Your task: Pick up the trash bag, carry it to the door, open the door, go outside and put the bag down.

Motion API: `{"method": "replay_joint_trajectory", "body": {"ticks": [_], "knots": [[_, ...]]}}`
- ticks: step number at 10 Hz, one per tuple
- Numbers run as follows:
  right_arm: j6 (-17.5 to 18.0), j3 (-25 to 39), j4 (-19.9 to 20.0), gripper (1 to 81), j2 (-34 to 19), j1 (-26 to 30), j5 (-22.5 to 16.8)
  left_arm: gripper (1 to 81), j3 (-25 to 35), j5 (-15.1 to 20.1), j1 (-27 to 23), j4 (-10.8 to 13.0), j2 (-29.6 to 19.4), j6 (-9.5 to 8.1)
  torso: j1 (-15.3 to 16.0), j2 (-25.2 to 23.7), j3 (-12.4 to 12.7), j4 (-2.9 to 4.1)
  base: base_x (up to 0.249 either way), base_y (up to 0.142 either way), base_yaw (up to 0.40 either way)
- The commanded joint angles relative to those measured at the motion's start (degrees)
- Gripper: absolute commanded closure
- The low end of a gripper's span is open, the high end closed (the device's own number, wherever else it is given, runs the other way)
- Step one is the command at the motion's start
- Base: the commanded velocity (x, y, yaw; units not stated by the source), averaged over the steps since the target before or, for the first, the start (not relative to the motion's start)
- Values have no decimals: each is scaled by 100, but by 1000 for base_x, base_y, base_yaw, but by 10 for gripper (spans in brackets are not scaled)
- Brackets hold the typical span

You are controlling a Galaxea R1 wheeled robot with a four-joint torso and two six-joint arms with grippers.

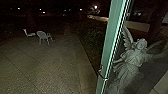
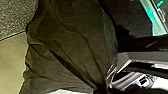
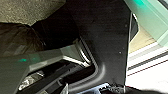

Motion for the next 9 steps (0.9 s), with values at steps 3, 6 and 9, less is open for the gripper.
{"method": "replay_joint_trajectory", "body": {"ticks": [3,6,9], "knots": [[-23,16,-37,10,13,164,-323,811,2,340,-221,-9,-8,26,-9,-5,2,0,114,0,0],[-23,16,-28,10,13,155,-315,811,2,340,-221,-9,-8,26,-9,0,0,0,108,24,0],[-23,16,-37,10,13,164,-315,811,2,340,-221,-9,-8,26,-10,-2,2,0,98,77,0]]}}
